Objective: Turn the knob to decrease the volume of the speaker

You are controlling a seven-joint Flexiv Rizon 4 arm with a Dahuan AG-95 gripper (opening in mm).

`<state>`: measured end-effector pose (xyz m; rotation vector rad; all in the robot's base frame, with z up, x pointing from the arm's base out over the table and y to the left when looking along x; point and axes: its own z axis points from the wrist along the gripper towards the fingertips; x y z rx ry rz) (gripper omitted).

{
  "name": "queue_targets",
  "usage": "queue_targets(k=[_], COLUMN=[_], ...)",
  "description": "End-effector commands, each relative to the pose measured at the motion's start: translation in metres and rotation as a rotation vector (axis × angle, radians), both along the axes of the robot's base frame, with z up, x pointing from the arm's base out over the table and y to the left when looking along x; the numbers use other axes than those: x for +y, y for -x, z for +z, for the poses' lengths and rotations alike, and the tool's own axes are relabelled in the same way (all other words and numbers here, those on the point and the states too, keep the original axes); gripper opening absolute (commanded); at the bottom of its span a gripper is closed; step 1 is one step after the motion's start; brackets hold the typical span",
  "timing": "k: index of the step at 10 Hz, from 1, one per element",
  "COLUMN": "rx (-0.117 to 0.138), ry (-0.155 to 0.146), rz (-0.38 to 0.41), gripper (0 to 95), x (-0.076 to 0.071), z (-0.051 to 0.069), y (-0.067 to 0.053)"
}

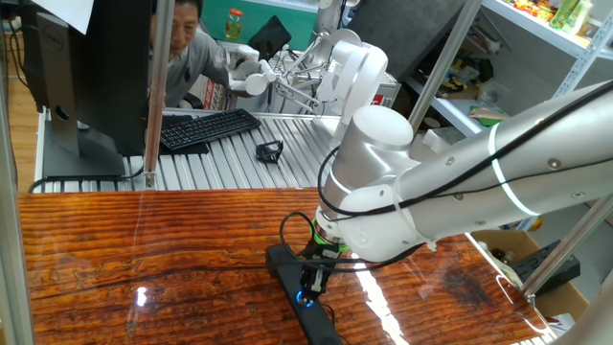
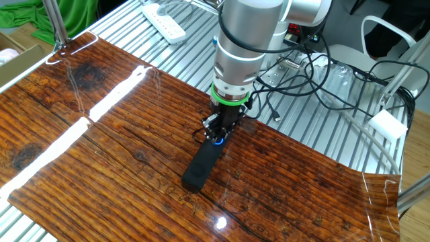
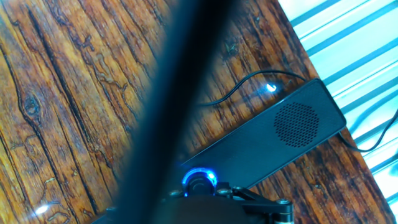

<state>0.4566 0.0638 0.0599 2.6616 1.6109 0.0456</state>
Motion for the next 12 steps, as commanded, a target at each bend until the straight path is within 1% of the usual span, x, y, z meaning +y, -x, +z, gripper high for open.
queue_targets(k=[1,2,4,6,7,8,9,10,11,12], rx=[0.011,0.012,0.014,0.021,0.022,0.022,0.022,0.023,0.036,0.042], ry=[0.002,0.003,0.023,0.016,0.019,0.027,0.044,0.043,0.038,0.035], rz=[0.005,0.010,0.022,0.015,0.016,0.023,0.037,0.043,0.043,0.041], gripper=[0.0,0.0,0.0,0.0,0.0,0.0,0.0,0.0,0.0,0.0], x=[0.0000,-0.0002,-0.0009,0.0007,0.0009,0.0005,-0.0005,-0.0006,0.0002,0.0023], z=[0.0005,-0.0003,-0.0032,0.0003,0.0003,-0.0017,-0.0053,-0.0057,-0.0042,-0.0028], y=[0.0001,0.0001,0.0002,0.0005,0.0006,0.0006,0.0007,0.0007,0.0015,0.0023])
